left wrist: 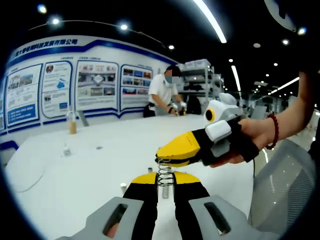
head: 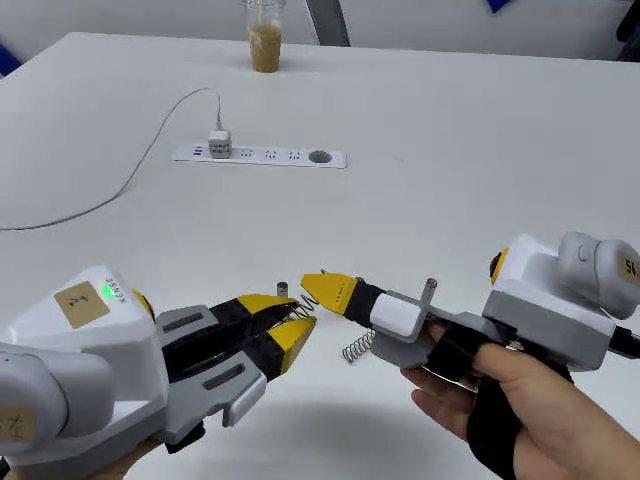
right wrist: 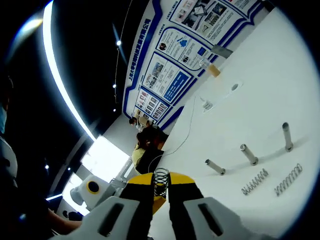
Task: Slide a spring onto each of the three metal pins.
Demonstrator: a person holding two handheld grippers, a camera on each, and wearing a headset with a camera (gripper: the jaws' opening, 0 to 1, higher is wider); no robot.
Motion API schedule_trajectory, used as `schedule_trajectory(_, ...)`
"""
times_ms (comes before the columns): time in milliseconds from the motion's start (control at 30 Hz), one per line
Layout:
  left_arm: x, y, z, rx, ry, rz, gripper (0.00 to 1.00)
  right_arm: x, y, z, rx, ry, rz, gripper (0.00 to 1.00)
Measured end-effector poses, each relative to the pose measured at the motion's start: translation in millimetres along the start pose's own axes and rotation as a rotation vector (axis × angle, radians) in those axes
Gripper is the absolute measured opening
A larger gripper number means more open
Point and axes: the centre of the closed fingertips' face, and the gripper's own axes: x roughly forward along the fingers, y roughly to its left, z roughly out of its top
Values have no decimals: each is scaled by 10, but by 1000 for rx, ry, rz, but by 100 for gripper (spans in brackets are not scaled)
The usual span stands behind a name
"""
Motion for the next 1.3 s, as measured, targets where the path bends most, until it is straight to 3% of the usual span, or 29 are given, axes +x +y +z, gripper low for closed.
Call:
schedule_trajectory(167, 3, -6, -12, 0, 15, 2, 11, -4, 18, -13, -35, 5, 5, 11)
schedule_trajectory(400, 21, 9, -109, 14, 60, 16, 15, 6, 35, -65, -159, 37, -8, 11)
schedule_trajectory(800, -5, 33, -293, 50, 136, 37, 24, 73, -74, 54, -345, 18, -85, 11)
schedule_trajectory(1300, -26, 50, -495, -9, 187, 52, 41, 308, -261, 197, -546, 37, -130, 11)
